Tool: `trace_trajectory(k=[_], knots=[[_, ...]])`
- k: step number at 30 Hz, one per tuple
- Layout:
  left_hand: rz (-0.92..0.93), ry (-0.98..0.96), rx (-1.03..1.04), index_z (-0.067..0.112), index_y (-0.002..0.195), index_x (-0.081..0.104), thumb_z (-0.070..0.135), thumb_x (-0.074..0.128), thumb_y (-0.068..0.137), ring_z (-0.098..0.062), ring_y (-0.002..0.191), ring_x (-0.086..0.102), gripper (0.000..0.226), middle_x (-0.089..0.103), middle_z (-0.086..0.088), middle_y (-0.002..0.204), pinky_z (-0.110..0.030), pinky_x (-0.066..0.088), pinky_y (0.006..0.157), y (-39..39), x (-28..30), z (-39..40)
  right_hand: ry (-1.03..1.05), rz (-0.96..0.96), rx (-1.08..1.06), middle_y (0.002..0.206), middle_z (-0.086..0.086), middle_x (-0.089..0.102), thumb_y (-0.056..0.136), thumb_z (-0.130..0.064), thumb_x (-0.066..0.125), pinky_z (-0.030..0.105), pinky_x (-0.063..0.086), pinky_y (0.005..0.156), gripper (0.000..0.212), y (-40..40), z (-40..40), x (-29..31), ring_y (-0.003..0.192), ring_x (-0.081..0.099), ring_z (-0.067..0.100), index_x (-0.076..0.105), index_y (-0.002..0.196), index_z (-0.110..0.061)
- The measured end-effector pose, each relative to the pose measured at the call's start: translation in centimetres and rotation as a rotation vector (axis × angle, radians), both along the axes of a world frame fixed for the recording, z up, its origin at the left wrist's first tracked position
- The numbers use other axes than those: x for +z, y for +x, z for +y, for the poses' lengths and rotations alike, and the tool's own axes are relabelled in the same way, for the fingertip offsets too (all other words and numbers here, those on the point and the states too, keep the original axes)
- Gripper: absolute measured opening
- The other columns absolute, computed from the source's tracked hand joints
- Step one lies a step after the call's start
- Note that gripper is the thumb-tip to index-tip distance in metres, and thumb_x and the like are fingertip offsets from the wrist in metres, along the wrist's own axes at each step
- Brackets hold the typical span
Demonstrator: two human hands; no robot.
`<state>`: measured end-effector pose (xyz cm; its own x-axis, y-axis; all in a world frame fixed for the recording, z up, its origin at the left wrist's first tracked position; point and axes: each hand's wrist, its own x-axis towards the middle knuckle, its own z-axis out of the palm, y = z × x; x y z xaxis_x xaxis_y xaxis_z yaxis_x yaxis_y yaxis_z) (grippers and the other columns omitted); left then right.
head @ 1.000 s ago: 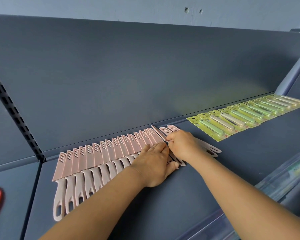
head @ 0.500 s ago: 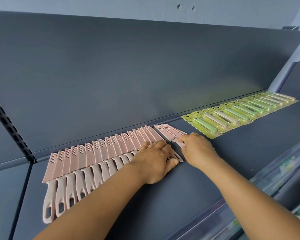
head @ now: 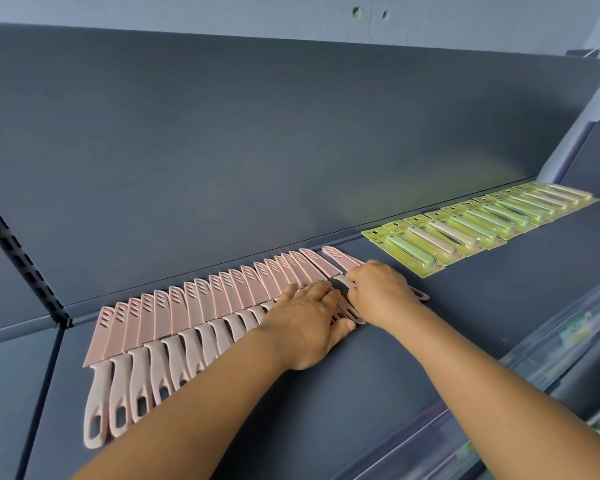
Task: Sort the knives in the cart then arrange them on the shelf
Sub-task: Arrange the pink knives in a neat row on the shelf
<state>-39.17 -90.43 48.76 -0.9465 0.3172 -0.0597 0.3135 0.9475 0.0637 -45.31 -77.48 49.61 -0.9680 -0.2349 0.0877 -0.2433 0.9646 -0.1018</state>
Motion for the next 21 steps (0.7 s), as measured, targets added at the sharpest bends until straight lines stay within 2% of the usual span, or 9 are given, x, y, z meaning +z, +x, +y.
trace_trajectory(k=[4, 7, 11, 12, 14, 17, 21], knots=[[-0.012, -0.002, 0.001, 0.014, 0.151, 0.017, 0.053, 0.022, 0.099, -0.022, 0.146, 0.012, 0.065, 0.013, -0.005, 0.159, -0.038, 0.001, 0.119, 0.0, 0.0, 0.0, -0.099, -0.027, -0.002, 0.106, 0.011, 0.063, 0.094, -0.015, 0.047, 0.026, 0.036, 0.065, 0.022, 0.1, 0.3, 0.1, 0.092, 0.057, 0.030, 0.067, 0.104, -0.014], [0.001, 0.015, -0.008, 0.014, 0.151, 0.018, 0.053, 0.024, 0.099, -0.022, 0.146, 0.014, 0.065, 0.015, -0.004, 0.158, -0.038, 0.004, 0.119, -0.1, 0.0, 0.0, -0.174, -0.019, 0.049, 0.092, 0.009, 0.067, 0.093, -0.018, 0.049, 0.025, 0.037, 0.061, 0.018, 0.2, 0.3, 0.0, 0.077, 0.050, 0.026, 0.064, 0.083, -0.017], [0.049, 0.089, -0.006, 0.014, 0.149, 0.020, 0.051, 0.032, 0.098, -0.023, 0.142, 0.022, 0.064, 0.021, -0.003, 0.155, -0.034, 0.014, 0.118, 0.0, -0.2, 0.1, -0.229, -0.024, 0.087, 0.082, 0.008, 0.058, 0.094, -0.023, 0.048, 0.029, 0.037, 0.061, 0.024, 0.4, 0.8, 0.1, 0.077, 0.049, 0.028, 0.061, 0.077, -0.013], [0.068, 0.110, -0.006, 0.015, 0.149, 0.021, 0.051, 0.033, 0.097, -0.023, 0.140, 0.024, 0.064, 0.023, -0.003, 0.153, -0.033, 0.017, 0.117, -0.1, -0.3, 0.2, -0.246, 0.003, 0.082, 0.085, 0.009, 0.059, 0.094, -0.023, 0.048, 0.030, 0.039, 0.062, 0.023, 0.3, 1.2, 0.2, 0.079, 0.051, 0.029, 0.062, 0.078, -0.012], [0.099, 0.141, -0.009, 0.017, 0.148, 0.022, 0.051, 0.035, 0.097, -0.023, 0.138, 0.028, 0.063, 0.026, -0.002, 0.150, -0.034, 0.023, 0.115, -0.2, -0.2, 0.6, -0.288, 0.058, 0.045, 0.098, 0.008, 0.062, 0.093, -0.022, 0.050, 0.033, 0.047, 0.071, 0.019, 0.1, 2.4, 0.2, 0.089, 0.057, 0.030, 0.068, 0.095, -0.016], [0.087, 0.118, -0.035, 0.018, 0.149, 0.022, 0.049, 0.035, 0.098, -0.023, 0.141, 0.024, 0.061, 0.024, -0.002, 0.153, -0.034, 0.019, 0.116, -0.3, 0.4, 1.5, -0.223, 0.055, -0.008, 0.116, 0.008, 0.057, 0.094, -0.021, 0.051, 0.032, 0.047, 0.080, 0.030, 0.0, 4.0, -0.1, 0.104, 0.055, 0.028, 0.062, 0.122, -0.022], [0.067, 0.060, -0.055, 0.016, 0.147, 0.030, 0.049, 0.034, 0.099, -0.024, 0.141, 0.024, 0.058, 0.028, -0.005, 0.152, -0.031, 0.013, 0.116, -0.5, 0.4, 2.1, -0.173, 0.030, -0.006, 0.122, 0.008, 0.053, 0.093, -0.018, 0.051, 0.033, 0.047, 0.081, 0.034, 0.1, 4.8, -0.9, 0.106, 0.055, 0.027, 0.059, 0.127, -0.022]])
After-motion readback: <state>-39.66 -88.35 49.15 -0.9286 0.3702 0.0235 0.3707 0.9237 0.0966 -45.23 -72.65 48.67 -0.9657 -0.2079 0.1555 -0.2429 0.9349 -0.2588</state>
